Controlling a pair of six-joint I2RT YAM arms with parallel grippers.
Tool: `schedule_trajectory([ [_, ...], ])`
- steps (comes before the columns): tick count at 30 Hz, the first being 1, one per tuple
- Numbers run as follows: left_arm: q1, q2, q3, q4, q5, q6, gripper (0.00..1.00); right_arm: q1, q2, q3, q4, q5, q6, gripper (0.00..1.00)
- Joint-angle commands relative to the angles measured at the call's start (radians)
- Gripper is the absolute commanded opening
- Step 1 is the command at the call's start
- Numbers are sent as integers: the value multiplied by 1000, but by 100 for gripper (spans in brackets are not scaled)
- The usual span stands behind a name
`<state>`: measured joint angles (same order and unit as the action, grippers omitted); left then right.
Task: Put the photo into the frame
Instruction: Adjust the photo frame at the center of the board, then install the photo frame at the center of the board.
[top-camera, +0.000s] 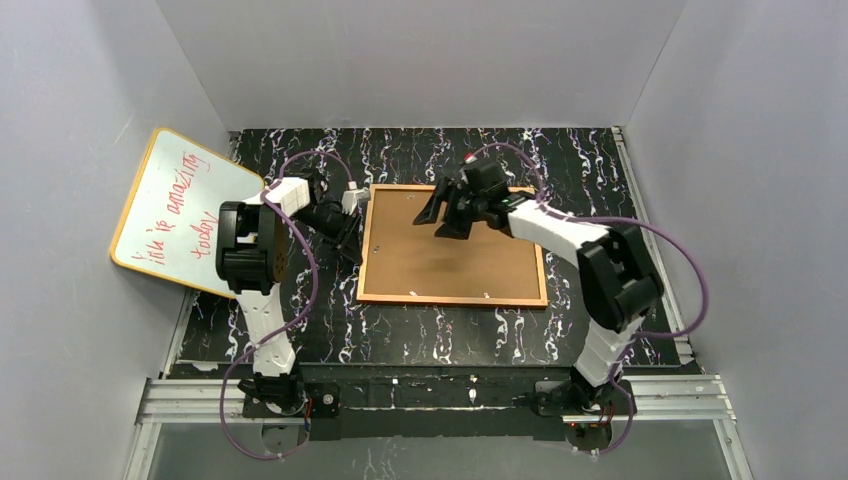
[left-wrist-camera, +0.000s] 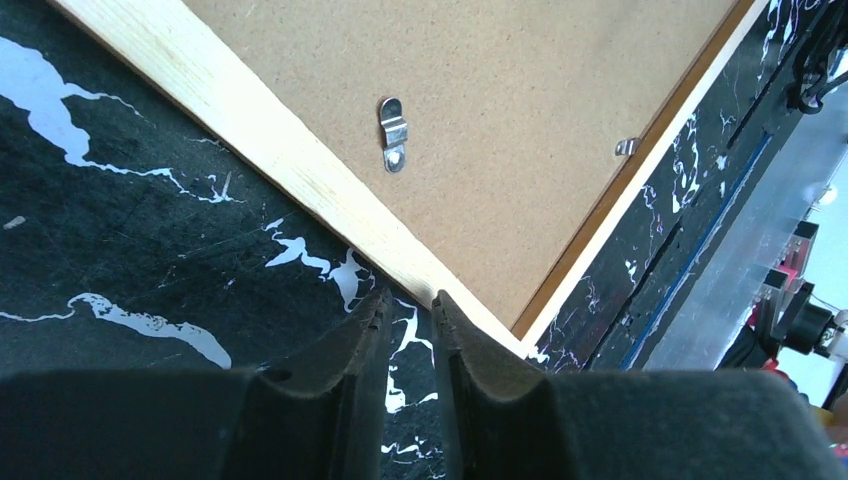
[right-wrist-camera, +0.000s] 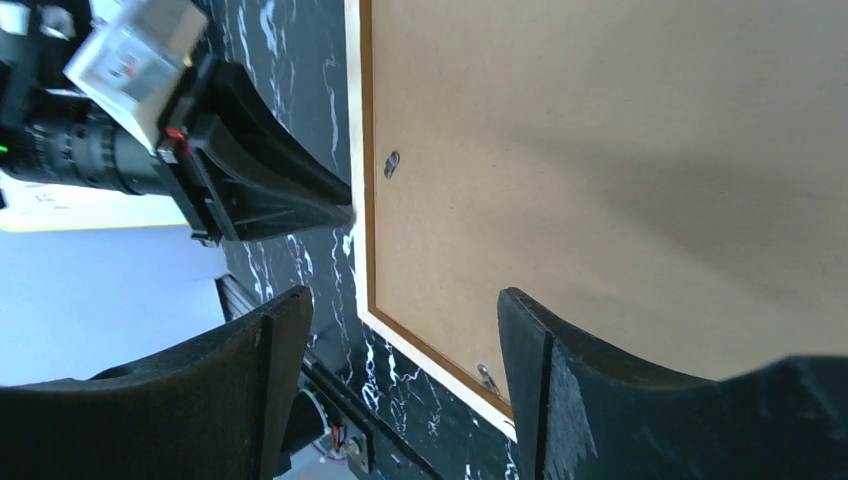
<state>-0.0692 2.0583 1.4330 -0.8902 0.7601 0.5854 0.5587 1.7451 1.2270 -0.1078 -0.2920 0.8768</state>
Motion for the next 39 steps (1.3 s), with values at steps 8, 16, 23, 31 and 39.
schedule_trajectory([
  [8,-1,-1,-50,75,-22,-89,11,156,296,247,69,-140,83,74],
  [16,-1,-8,-56,96,-37,-102,9,203,449,414,-8,-141,52,72],
  [23,-1,-16,-63,101,-49,-94,8,209,504,447,-18,-131,45,71],
  [31,-3,-16,-68,109,-48,-96,8,209,536,468,-21,-100,25,69],
  [39,-7,-21,-73,111,-53,-90,8,209,565,505,-20,-77,17,67],
])
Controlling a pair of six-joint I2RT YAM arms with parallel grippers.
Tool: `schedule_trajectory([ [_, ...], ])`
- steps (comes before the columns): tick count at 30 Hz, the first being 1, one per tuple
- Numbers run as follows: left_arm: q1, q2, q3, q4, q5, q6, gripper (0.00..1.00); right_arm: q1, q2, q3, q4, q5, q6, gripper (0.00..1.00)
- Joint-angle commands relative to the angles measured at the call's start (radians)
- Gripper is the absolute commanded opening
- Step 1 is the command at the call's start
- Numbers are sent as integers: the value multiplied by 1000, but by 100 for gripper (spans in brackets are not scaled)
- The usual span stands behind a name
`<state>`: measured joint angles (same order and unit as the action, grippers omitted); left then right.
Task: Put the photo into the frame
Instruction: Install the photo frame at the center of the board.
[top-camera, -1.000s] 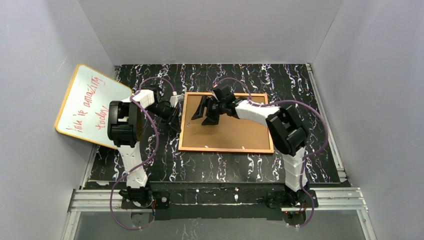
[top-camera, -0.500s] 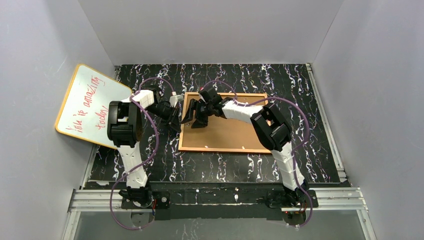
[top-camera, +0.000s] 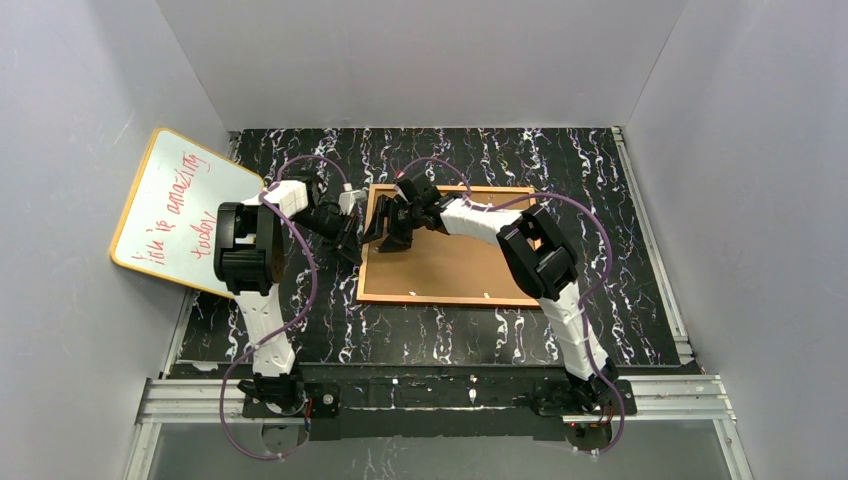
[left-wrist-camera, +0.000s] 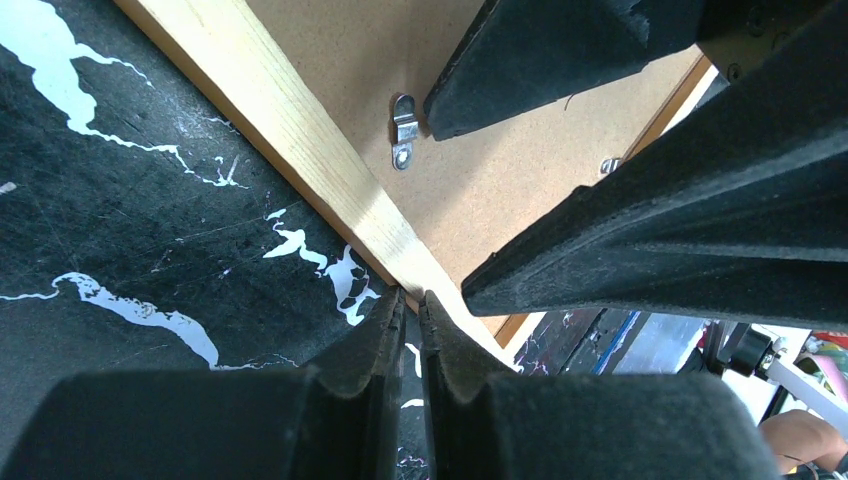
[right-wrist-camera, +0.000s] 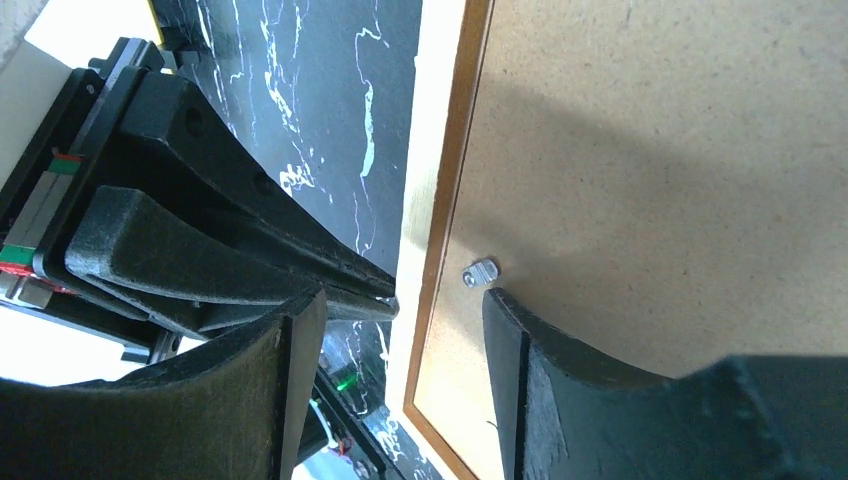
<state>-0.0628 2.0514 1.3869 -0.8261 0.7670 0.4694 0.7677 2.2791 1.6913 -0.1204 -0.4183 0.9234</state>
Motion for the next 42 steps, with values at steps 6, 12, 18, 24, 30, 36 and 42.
schedule_trajectory([
  [6,-16,-17,-30,47,-61,30,7,0,48,61,-14,61,-41,66],
  [12,-20,-19,-30,49,-60,33,7,-1,67,83,-20,68,-51,65],
  [18,-22,-18,-30,51,-65,35,7,0,84,98,-16,34,-48,63],
  [24,-23,-15,-27,51,-62,35,6,0,88,100,5,0,-37,61],
  [30,-23,-15,-25,51,-64,35,6,2,107,111,8,-34,-30,60],
  [36,-23,-13,-20,51,-57,34,6,8,123,122,7,-64,-26,59],
  [42,-23,-18,-21,52,-61,35,6,9,121,127,8,-67,-29,59],
])
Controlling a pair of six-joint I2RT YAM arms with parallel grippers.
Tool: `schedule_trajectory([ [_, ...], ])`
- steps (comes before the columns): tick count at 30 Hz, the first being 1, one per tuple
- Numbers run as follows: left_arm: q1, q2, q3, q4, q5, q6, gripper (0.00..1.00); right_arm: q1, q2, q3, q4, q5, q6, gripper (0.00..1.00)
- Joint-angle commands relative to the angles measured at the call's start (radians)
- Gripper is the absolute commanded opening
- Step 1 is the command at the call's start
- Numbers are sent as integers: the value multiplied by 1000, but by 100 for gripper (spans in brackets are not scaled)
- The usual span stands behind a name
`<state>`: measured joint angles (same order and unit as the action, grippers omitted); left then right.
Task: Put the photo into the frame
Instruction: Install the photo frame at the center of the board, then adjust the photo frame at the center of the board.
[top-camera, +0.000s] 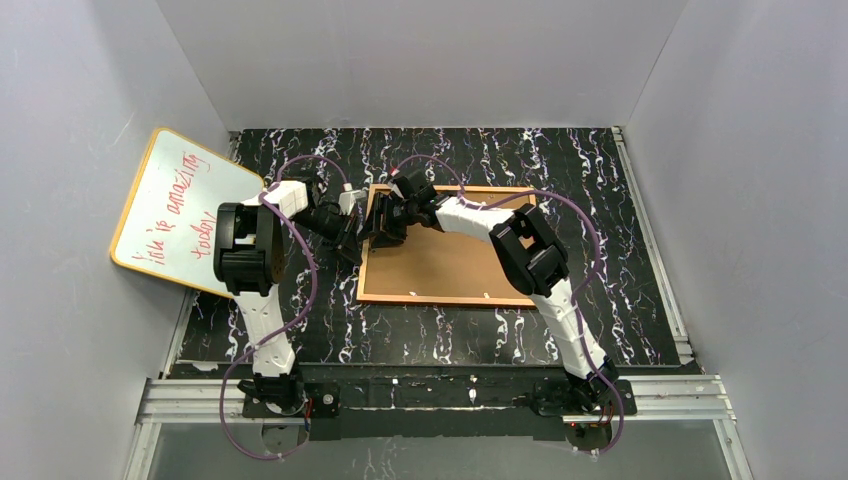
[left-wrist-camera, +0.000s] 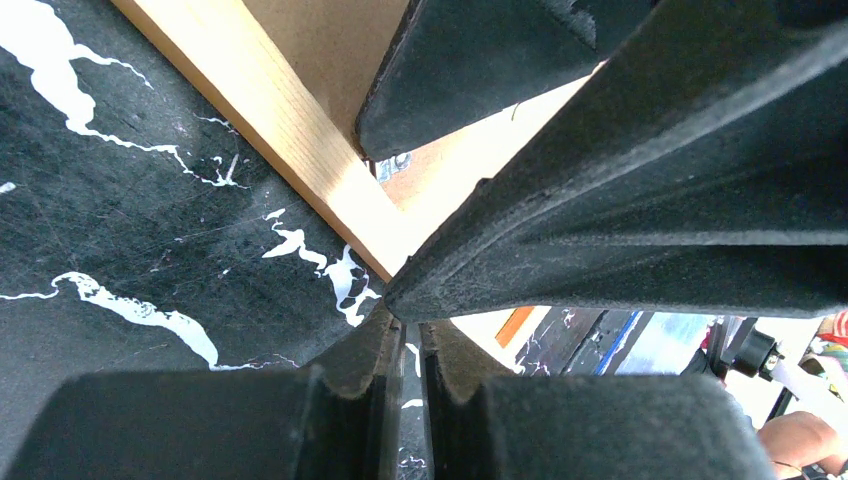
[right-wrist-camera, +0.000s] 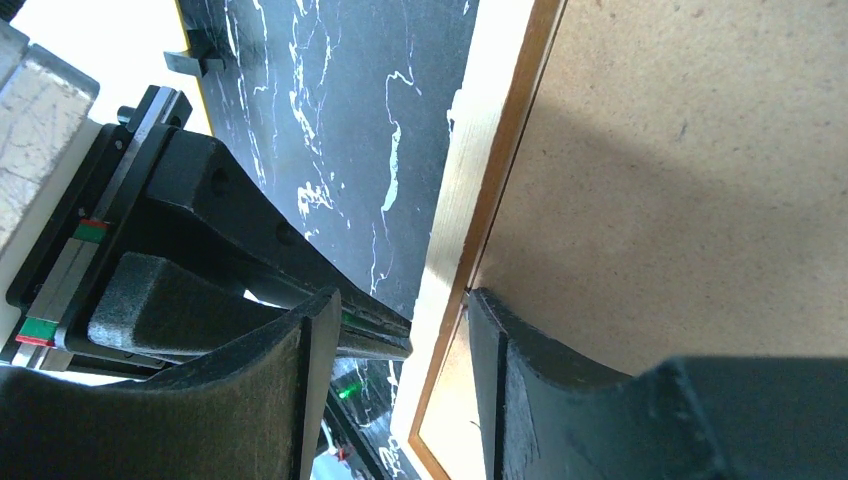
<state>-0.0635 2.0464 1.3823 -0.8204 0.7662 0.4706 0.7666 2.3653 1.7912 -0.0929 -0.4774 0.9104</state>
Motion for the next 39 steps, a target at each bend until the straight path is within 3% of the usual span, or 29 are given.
schedule_trajectory([
  [1,-22,-15,-17,46,-60,34,6,10,35,29,-22,-9,-16,59],
  [19,-22,-22,-5,38,-57,33,6,-10,26,63,-46,-17,-35,59],
  [26,-8,-33,84,-61,-65,94,9,-126,-98,103,-80,15,-64,72],
  [32,-4,-51,110,-116,-121,196,13,-335,-399,-179,-72,146,-94,96],
  [39,-43,-80,15,-69,-213,238,18,-638,-733,-615,-78,400,-97,99],
])
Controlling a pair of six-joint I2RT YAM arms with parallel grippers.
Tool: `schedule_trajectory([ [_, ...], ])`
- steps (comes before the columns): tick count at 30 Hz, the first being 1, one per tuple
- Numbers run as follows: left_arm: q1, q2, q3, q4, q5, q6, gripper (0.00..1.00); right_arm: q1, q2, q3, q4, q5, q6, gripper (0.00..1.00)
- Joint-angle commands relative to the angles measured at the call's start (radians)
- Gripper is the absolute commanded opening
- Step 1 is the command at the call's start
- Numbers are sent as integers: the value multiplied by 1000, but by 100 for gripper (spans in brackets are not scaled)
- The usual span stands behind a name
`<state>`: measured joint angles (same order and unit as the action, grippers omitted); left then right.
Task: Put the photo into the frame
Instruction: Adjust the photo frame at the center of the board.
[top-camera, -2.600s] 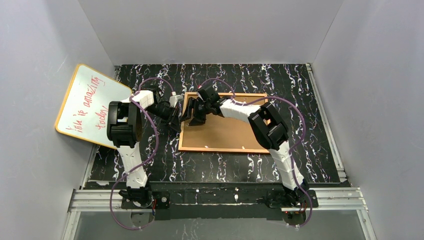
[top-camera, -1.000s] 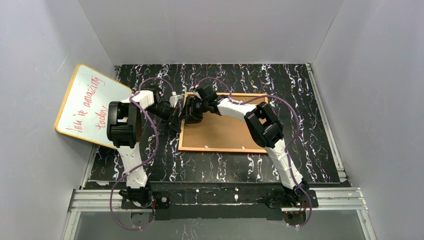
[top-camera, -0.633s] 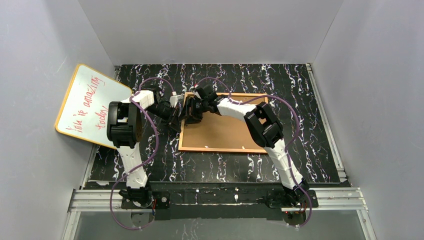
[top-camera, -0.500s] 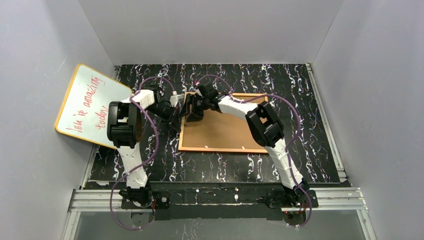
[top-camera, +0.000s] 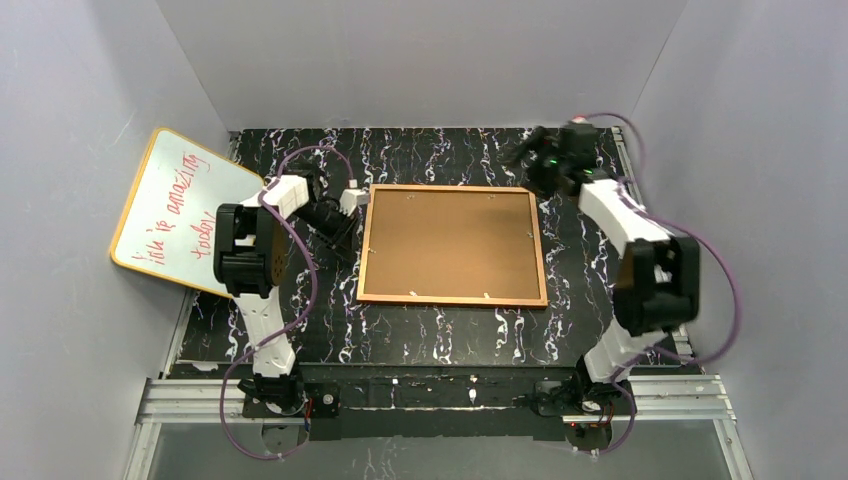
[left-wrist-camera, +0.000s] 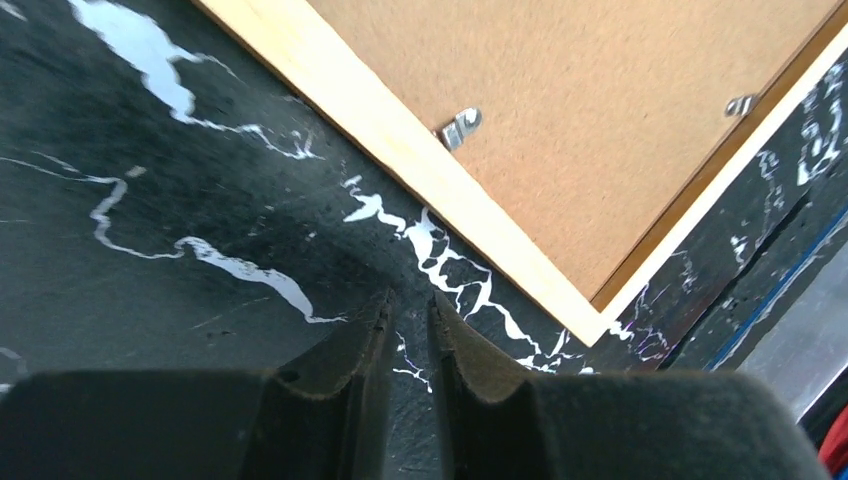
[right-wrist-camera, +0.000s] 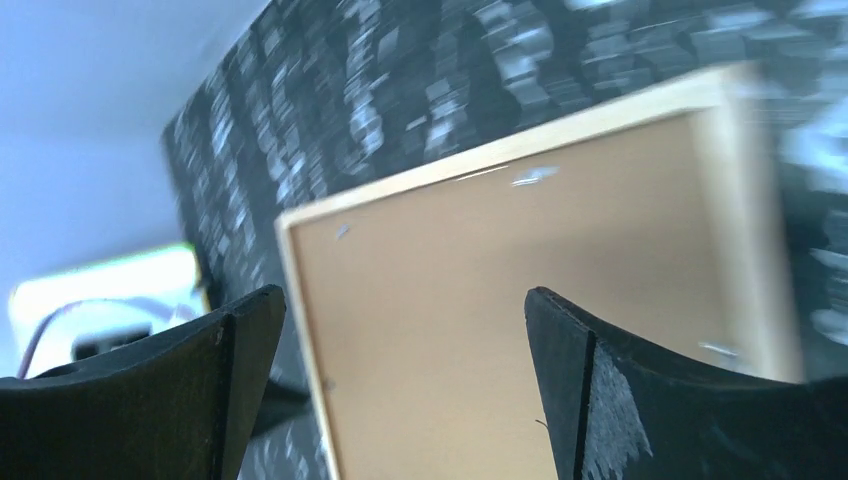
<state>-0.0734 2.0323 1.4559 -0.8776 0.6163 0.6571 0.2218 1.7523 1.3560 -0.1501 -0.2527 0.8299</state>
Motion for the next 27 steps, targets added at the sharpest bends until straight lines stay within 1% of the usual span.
schedule_trajectory([
  [1,-45,-71,-72,-4,-68,50,18,-127,-150,-227,-13,204,-16,99],
  [4,-83,-80,-97,4,-64,45,18,-206,-199,-318,1,245,-12,99],
  [7,-104,-79,-108,12,-68,34,18,-241,-180,-357,30,235,-8,99],
  [12,-128,-83,-124,14,-75,32,18,-243,-84,-346,55,150,5,99],
  [14,-144,-87,-137,18,-78,29,18,-241,-41,-336,79,94,14,99],
  [17,-175,-94,-155,31,-69,13,18,-225,13,-312,109,51,27,99],
  [23,-284,-75,-162,51,-45,-18,18,-99,176,-137,98,-12,31,97],
  [25,-329,-61,-158,56,-31,-26,18,-48,244,-48,94,-37,32,97],
  [27,-380,-48,-148,59,-20,-32,18,8,322,86,39,-31,0,98],
])
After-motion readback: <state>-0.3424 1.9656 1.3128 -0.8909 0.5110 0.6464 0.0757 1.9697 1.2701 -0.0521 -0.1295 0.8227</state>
